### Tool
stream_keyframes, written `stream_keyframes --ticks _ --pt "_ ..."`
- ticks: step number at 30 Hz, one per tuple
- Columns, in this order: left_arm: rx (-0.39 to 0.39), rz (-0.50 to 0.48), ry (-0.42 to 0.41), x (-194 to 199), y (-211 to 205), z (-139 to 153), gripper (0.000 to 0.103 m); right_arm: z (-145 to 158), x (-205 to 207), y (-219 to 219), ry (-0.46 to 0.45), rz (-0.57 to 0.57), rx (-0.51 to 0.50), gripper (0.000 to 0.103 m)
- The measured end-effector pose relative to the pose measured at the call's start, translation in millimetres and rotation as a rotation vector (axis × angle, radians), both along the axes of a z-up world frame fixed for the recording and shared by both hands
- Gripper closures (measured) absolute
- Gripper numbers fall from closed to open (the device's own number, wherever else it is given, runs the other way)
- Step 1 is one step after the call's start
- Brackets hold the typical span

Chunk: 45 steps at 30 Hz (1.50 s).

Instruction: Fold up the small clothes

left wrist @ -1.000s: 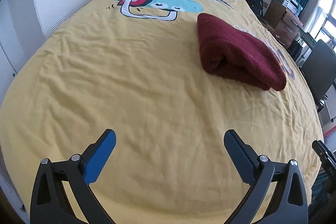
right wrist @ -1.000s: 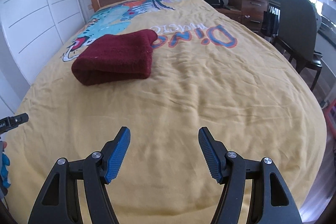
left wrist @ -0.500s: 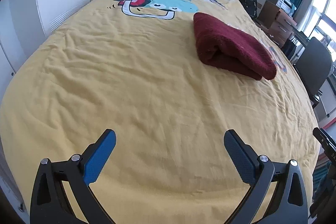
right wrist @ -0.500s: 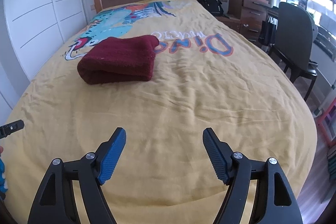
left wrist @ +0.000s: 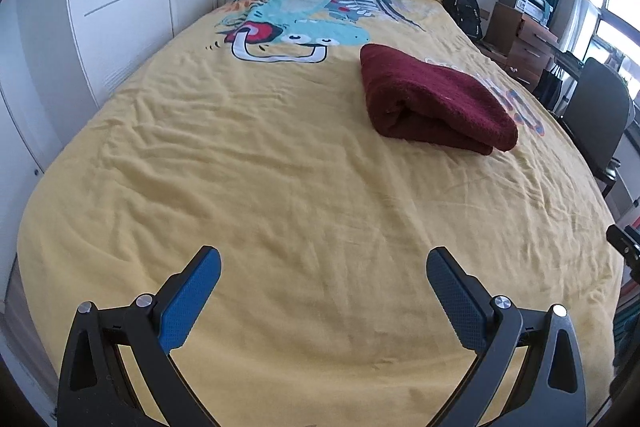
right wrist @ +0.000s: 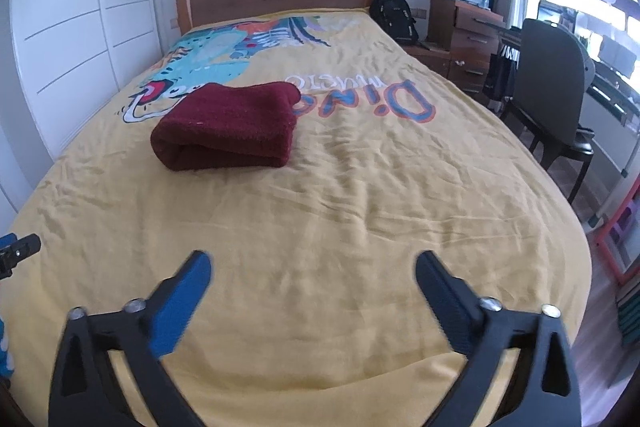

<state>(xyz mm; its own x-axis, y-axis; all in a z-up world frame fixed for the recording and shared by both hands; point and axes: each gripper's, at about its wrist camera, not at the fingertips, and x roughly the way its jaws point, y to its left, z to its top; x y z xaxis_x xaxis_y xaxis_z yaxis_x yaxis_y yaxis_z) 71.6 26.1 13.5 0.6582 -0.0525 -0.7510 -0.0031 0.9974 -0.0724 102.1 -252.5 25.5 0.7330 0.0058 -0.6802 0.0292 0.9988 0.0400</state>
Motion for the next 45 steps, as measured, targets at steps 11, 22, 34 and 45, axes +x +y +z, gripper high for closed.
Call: stream_keyframes --ticks 11,22,34,45 --pt "0.044 0.007 -0.031 -2 -4 -1 0.002 10 -8 1 -0.044 -0.025 -0.051 0.000" --pt "0.044 -0.011 -0.041 -1 -12 -2 0.001 12 -10 4 -0.068 -0.023 -0.080 0.000" --pt "0.033 -0.024 -0.034 2 -19 -2 0.001 12 -4 -2 -0.062 -0.024 -0.057 0.000" --pt "0.032 -0.028 -0.033 4 -23 -2 0.001 4 -4 -8 -0.046 -0.029 -0.051 0.000"
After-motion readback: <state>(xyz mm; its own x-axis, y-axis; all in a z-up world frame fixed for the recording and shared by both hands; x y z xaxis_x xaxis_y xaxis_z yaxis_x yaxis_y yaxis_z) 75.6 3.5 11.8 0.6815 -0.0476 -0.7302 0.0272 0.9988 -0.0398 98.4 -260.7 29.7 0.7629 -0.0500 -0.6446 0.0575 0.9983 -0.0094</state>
